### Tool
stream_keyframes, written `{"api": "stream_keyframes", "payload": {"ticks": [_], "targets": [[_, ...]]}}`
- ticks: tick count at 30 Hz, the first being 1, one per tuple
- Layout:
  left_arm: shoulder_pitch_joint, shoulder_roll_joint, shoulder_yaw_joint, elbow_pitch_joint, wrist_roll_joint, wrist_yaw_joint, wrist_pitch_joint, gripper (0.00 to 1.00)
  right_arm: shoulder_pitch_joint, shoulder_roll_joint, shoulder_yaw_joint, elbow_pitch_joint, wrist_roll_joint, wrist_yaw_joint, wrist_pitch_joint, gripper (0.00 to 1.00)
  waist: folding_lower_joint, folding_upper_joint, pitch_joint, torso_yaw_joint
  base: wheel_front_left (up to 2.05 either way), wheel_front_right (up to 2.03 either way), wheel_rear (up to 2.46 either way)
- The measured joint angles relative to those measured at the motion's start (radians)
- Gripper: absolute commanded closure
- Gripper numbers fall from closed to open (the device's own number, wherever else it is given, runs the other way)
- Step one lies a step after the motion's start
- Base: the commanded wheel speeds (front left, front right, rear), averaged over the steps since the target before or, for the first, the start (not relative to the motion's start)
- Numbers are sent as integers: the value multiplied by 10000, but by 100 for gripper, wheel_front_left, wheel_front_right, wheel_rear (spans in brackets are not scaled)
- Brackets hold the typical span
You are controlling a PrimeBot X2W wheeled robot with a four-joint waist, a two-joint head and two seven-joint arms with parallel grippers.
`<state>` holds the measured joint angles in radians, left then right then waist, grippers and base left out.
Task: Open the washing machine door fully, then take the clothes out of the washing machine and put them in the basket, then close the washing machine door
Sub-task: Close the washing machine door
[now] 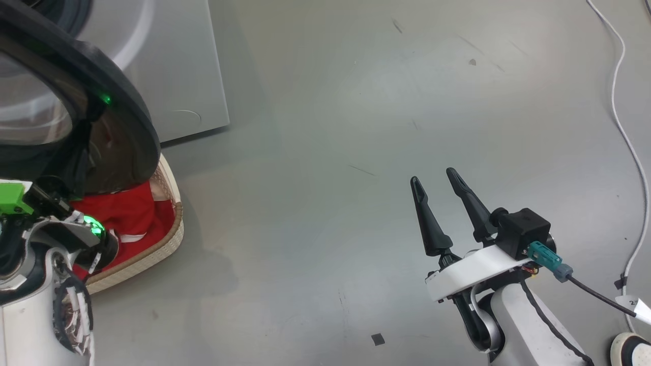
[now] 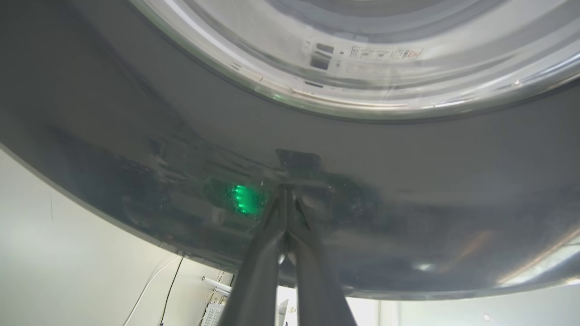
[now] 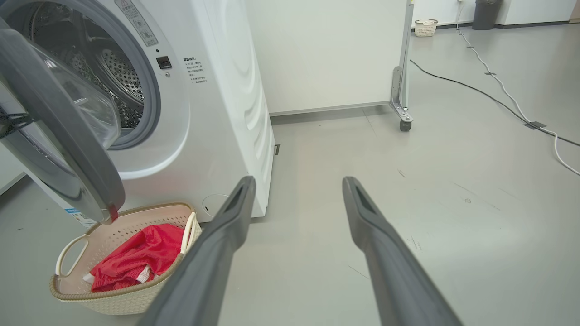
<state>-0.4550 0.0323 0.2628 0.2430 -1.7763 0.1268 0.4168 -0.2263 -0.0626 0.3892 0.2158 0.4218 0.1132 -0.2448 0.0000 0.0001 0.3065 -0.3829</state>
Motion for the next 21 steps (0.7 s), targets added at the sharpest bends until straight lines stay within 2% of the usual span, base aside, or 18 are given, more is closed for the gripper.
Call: {"api": "stream_keyframes", "payload": {"ticks": [5, 12, 21], "targets": [[-308, -15, 322, 33, -19, 2, -441, 100, 0, 15, 21, -4, 0, 2, 0, 0, 0, 0, 99, -330, 0, 0, 0], [-593, -21, 267, 182, -19, 2, -683, 100, 10, 35, -140, -33, 0, 2, 0, 0, 0, 0, 166, -701, 0, 0, 0], [-794, -61, -364, 560, -75, 0, -759, 100, 10, 54, -499, -199, 0, 0, -75, 0, 0, 0, 160, -561, 0, 0, 0]]}}
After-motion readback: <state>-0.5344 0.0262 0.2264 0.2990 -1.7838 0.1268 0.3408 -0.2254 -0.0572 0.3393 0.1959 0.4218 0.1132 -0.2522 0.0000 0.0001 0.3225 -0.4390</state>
